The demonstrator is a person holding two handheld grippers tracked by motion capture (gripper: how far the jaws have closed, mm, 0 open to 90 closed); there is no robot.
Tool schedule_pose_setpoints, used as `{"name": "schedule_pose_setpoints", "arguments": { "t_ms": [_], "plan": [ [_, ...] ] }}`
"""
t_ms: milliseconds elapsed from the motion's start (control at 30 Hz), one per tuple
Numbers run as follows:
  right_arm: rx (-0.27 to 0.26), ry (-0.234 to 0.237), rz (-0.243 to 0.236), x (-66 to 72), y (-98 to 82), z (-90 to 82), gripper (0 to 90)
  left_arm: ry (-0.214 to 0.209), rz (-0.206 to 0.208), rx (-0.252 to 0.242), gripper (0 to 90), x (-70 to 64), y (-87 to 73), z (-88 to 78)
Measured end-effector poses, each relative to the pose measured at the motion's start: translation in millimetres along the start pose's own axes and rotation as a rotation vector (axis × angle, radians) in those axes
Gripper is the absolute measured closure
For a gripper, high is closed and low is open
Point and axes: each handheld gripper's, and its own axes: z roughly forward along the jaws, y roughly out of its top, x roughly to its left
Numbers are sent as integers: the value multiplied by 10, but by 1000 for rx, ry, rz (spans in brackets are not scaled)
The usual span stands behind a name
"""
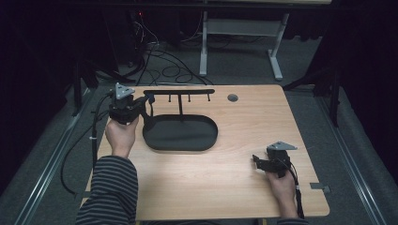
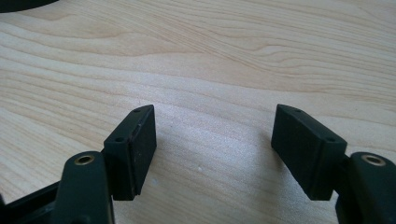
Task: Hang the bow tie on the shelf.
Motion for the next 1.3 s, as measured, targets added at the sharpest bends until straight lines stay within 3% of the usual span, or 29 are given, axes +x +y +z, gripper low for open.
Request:
{"name": "schedule_pose_setpoints", "arguments": {
  "t_ms": [700, 1300],
  "plan": [
    [0, 1, -1, 0, -1, 0, 324, 50, 17, 13, 873, -47, 43, 236],
    [-1, 4, 0, -2, -1, -2, 324, 72, 24, 35, 841, -30, 11, 316]
  ]
}}
